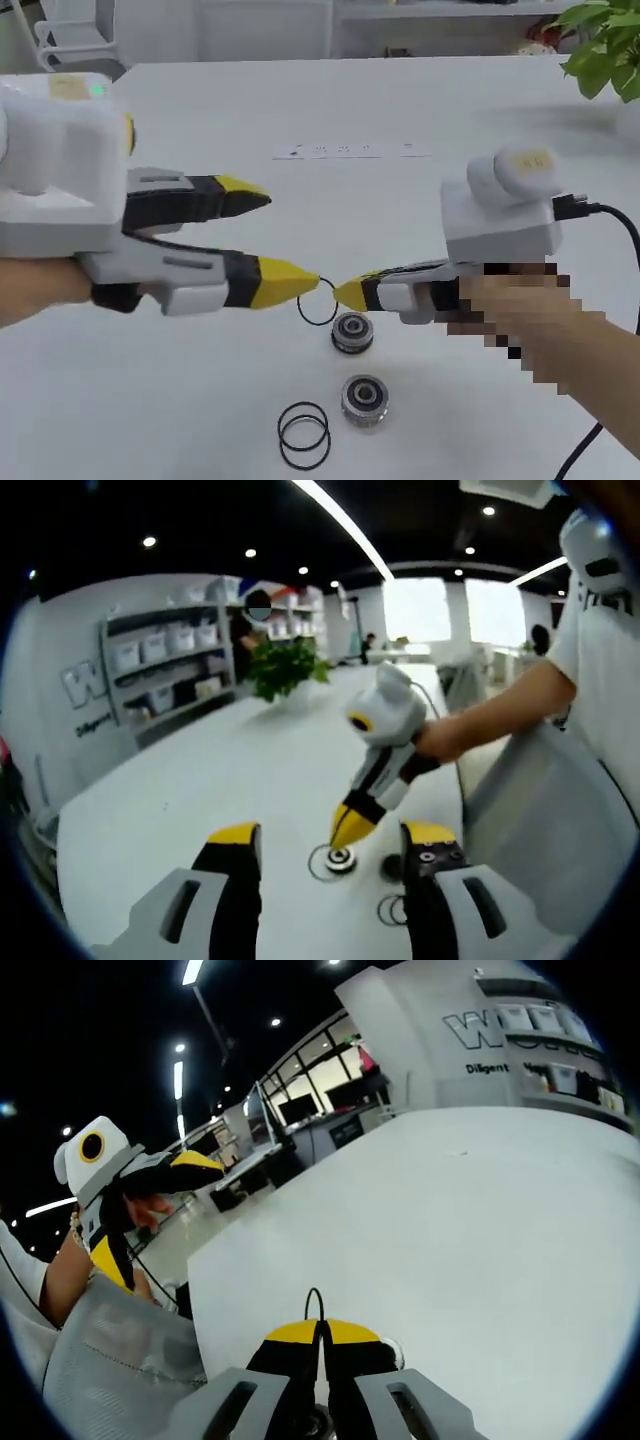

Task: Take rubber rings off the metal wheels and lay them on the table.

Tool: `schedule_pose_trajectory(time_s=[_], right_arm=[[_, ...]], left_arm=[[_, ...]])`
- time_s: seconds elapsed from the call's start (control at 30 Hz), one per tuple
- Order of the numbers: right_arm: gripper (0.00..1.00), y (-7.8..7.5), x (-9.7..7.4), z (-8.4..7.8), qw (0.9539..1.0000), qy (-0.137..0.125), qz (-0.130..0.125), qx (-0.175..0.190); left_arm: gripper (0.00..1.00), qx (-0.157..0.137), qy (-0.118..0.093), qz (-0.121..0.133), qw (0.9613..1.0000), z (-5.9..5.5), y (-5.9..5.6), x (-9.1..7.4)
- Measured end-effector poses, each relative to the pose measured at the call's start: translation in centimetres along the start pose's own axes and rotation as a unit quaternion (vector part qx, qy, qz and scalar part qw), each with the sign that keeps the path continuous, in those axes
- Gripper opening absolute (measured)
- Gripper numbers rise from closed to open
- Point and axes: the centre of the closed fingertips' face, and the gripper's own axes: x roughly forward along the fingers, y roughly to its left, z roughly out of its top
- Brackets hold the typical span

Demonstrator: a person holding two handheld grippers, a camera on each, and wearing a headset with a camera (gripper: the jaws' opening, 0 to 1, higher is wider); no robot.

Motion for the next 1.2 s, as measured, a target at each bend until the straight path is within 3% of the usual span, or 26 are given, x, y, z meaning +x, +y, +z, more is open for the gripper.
schedule_pose_trajectory(time_s=[0.13, 0.27, 0.33, 0.53, 0.93, 1.07, 1.2], right_arm=[[0.0, 0.9, 0.6, -0.9, 0.9995, 0.025, 0.011, -0.017], [0.0, 1.8, 0.9, -1.2, 0.9985, 0.039, 0.025, -0.028], [0.0, 2.4, 1.1, -1.5, 0.9979, 0.045, 0.036, -0.028], [0.0, 4.2, 1.7, -2.6, 0.9943, 0.073, 0.067, -0.04], [0.0, 6.1, 2.0, -4.4, 0.9858, 0.119, 0.104, -0.055], [0.0, 6.2, 2.1, -5.0, 0.9833, 0.134, 0.109, -0.056], [0.0, 6.3, 2.1, -5.8, 0.9806, 0.149, 0.113, -0.058]], left_arm=[[0.6, -0.004, 0.017, 0.011, 0.9998, -1.9, -1.1, -2.5], [0.63, -0.026, 0.012, 0.011, 0.9995, -3.2, -2.0, -4.4], [0.64, -0.05, 0.011, 0.024, 0.9984, -4.0, -2.0, -5.2], [0.65, -0.074, 0.018, 0.054, 0.9956, -5.9, -1.8, -6.9], [0.65, -0.092, 0.047, 0.065, 0.9925, -8.6, -2.5, -7.6], [0.65, -0.089, 0.054, 0.065, 0.9925, -8.9, -2.6, -7.6], [0.65, -0.096, 0.045, 0.07, 0.9919, -8.8, -2.4, -7.5]])
